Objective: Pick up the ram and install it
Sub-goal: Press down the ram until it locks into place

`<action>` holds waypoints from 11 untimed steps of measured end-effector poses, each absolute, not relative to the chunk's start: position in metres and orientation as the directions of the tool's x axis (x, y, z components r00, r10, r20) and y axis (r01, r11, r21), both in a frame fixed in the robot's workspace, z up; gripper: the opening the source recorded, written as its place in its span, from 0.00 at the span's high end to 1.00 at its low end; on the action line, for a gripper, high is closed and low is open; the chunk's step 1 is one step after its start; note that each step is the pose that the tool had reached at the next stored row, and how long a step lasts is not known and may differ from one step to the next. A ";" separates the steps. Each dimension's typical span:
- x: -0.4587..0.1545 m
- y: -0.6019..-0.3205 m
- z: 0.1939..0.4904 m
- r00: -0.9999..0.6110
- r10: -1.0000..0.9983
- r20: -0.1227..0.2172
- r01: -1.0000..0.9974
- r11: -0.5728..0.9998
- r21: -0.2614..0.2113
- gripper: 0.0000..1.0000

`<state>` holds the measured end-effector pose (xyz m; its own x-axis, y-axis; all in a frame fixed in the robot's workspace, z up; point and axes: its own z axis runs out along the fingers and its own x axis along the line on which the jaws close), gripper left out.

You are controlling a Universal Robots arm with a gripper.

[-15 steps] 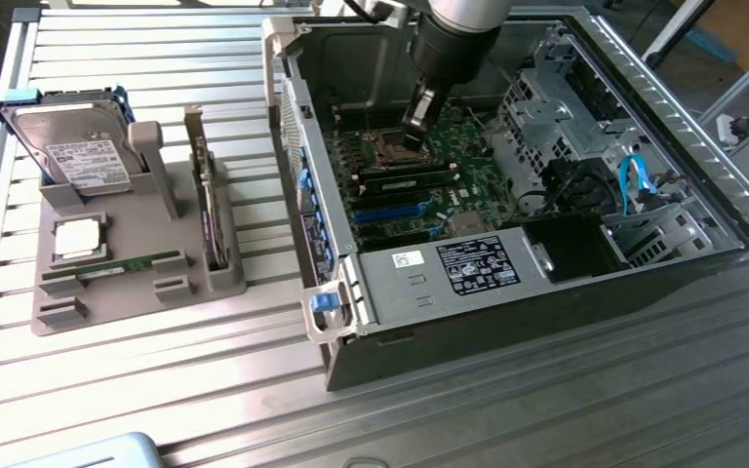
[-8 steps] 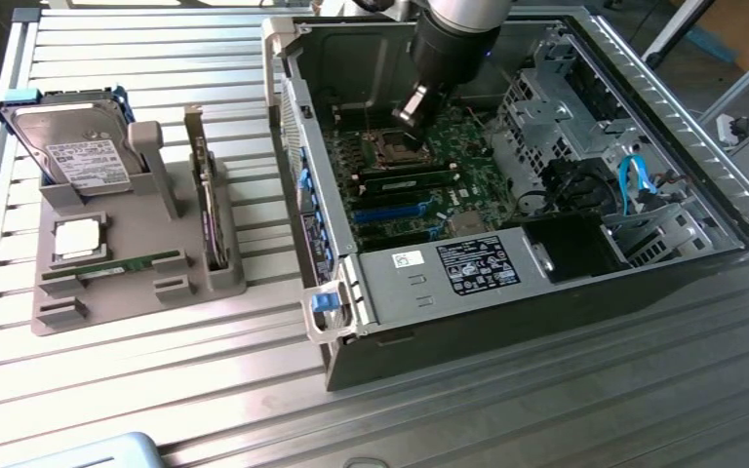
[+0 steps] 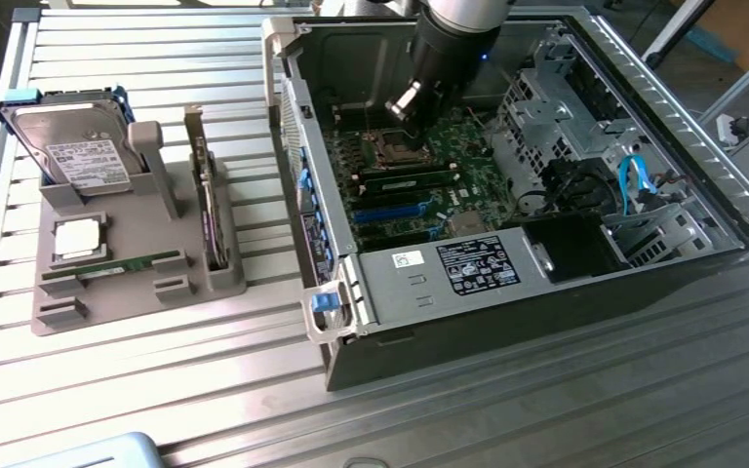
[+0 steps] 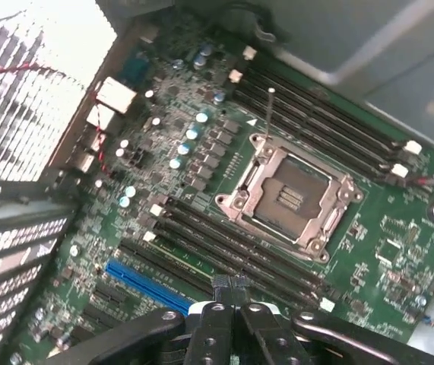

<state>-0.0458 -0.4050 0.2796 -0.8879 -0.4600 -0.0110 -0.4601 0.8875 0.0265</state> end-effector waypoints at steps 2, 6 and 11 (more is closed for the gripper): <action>-0.046 -0.405 0.280 -0.912 -0.411 -0.011 -0.411 0.911 0.026 0.90; -0.046 -0.405 0.280 -0.960 -0.279 -0.011 -0.279 0.960 0.025 0.90; -0.046 -0.405 0.280 -0.994 -0.109 -0.010 -0.109 0.994 0.025 0.90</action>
<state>-0.0458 -0.4050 0.2796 -0.9940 -0.1093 -0.0105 -0.1095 0.9937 0.0254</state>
